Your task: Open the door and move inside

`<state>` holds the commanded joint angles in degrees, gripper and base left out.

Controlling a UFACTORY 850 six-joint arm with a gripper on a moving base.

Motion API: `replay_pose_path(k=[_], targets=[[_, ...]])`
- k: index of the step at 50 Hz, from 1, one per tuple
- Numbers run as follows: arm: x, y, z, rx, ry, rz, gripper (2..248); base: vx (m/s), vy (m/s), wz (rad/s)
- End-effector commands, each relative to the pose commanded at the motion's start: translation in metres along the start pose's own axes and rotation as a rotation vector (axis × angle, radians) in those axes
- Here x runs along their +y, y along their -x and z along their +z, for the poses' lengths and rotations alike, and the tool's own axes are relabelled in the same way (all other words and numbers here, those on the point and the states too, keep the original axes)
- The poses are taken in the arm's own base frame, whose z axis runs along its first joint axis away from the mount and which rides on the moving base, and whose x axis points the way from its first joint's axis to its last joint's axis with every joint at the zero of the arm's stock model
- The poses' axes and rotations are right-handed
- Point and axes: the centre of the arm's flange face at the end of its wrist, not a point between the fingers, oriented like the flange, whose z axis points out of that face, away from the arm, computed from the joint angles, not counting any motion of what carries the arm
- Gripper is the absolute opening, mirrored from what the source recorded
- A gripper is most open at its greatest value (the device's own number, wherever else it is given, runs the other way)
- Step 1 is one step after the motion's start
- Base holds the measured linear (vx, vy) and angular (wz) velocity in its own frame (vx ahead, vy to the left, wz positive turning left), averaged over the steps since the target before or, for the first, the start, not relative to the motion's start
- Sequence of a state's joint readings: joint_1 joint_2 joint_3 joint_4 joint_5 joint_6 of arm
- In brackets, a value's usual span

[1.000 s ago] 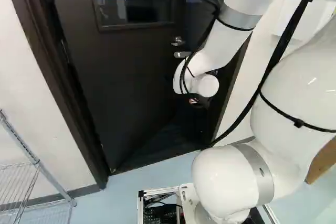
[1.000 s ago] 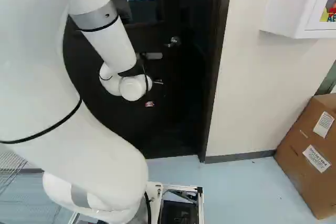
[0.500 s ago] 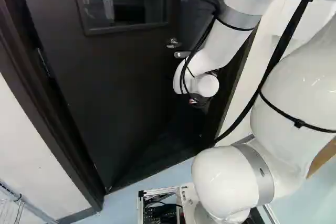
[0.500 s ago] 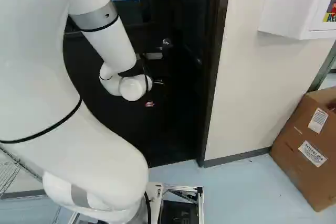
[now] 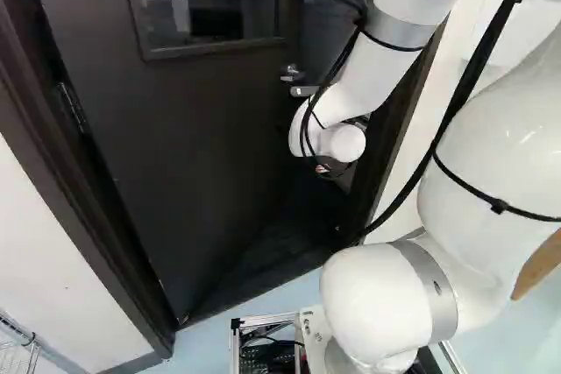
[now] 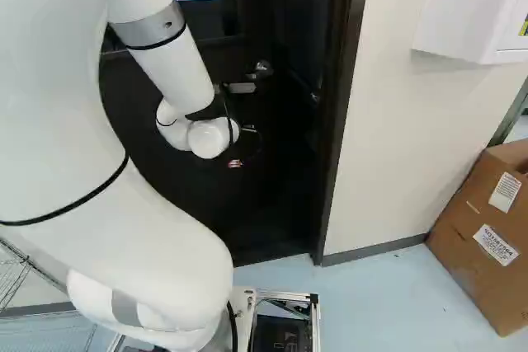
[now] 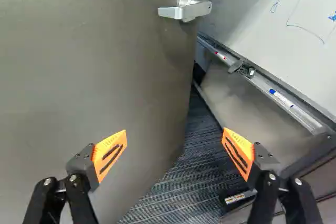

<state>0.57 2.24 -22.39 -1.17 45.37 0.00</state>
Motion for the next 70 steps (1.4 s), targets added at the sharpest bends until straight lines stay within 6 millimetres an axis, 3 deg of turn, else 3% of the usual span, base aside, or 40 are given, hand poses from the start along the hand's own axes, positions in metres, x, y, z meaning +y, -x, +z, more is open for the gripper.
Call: replay_pose_path(k=[70], targets=[[-0.005, -0.014, 0.049, -0.035, 0.084, 0.110, 247, 0.000, 0.000, 0.000]])
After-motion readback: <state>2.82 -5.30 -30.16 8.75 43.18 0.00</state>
